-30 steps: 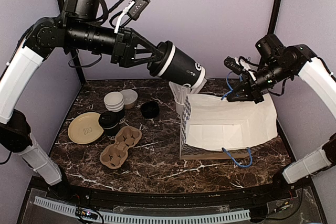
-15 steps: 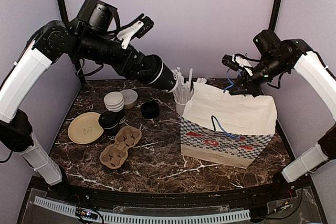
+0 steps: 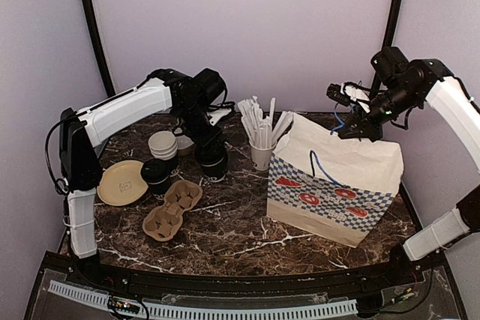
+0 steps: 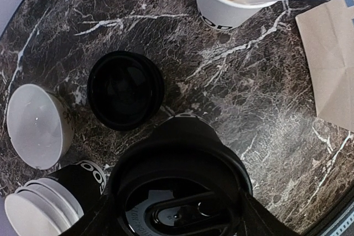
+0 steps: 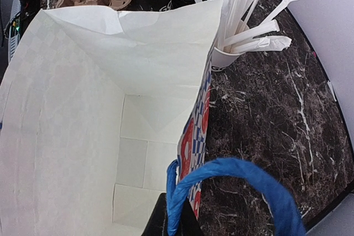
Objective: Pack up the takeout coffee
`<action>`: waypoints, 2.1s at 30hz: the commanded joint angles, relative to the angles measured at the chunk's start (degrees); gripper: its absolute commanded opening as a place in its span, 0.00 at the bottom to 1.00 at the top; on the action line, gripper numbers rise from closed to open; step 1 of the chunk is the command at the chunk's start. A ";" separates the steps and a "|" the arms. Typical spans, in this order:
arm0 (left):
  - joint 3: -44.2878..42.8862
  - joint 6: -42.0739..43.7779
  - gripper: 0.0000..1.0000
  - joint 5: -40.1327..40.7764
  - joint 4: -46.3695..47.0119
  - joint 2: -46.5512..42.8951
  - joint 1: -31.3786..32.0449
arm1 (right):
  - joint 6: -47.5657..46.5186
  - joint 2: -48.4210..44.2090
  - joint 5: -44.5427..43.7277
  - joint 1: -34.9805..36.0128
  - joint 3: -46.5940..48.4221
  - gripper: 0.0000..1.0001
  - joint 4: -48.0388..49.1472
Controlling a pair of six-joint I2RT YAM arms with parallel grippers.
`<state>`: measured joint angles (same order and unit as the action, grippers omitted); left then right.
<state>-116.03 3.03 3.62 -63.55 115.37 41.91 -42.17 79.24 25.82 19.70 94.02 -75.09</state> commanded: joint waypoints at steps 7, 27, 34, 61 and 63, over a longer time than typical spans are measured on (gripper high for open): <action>-4.15 1.33 0.75 -1.68 -0.83 6.84 -1.56 | -0.80 -1.56 1.42 -0.28 -0.77 0.00 1.37; 8.33 -4.96 0.92 -3.27 -1.74 -15.33 1.18 | 0.68 -0.57 2.66 -0.28 -0.23 0.00 2.10; 27.23 -11.97 0.67 -2.77 -2.73 -24.50 1.18 | 1.05 -1.19 3.34 -0.28 -0.69 0.00 3.02; 48.70 -17.19 0.52 -1.27 11.84 -20.08 -1.60 | 1.66 -0.91 3.97 -0.19 -0.94 0.00 2.85; 49.11 -16.99 0.51 -1.04 12.26 -19.81 -1.90 | 1.74 -0.87 3.97 -0.19 -1.09 0.00 2.97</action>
<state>-68.14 -14.28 1.06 -51.92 95.22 40.88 -41.23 78.85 28.75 19.70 93.38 -73.32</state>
